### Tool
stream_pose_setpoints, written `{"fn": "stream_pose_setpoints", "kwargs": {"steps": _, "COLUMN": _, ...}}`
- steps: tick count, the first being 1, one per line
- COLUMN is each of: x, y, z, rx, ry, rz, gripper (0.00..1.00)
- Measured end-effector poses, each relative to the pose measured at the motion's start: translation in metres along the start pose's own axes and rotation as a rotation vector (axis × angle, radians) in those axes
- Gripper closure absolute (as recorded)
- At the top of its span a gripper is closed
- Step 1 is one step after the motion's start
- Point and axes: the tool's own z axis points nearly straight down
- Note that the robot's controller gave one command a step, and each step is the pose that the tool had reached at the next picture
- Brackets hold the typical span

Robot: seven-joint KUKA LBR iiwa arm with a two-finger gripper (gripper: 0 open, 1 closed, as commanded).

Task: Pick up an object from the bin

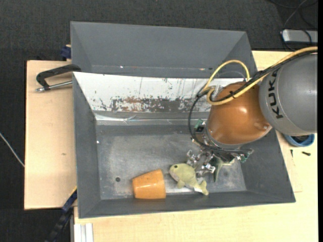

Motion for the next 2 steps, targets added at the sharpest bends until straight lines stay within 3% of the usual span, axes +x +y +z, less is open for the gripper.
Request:
{"fn": "stream_pose_setpoints", "kwargs": {"steps": 1, "x": -0.014, "y": 0.002, "z": -0.012, "rx": 0.000, "ry": -0.003, "rz": 0.038, "gripper": 1.00}}
{"fn": "stream_pose_setpoints", "kwargs": {"steps": 2, "x": -0.007, "y": -0.007, "z": -0.225, "rx": 0.008, "ry": -0.006, "rz": -0.198, "gripper": 1.00}}
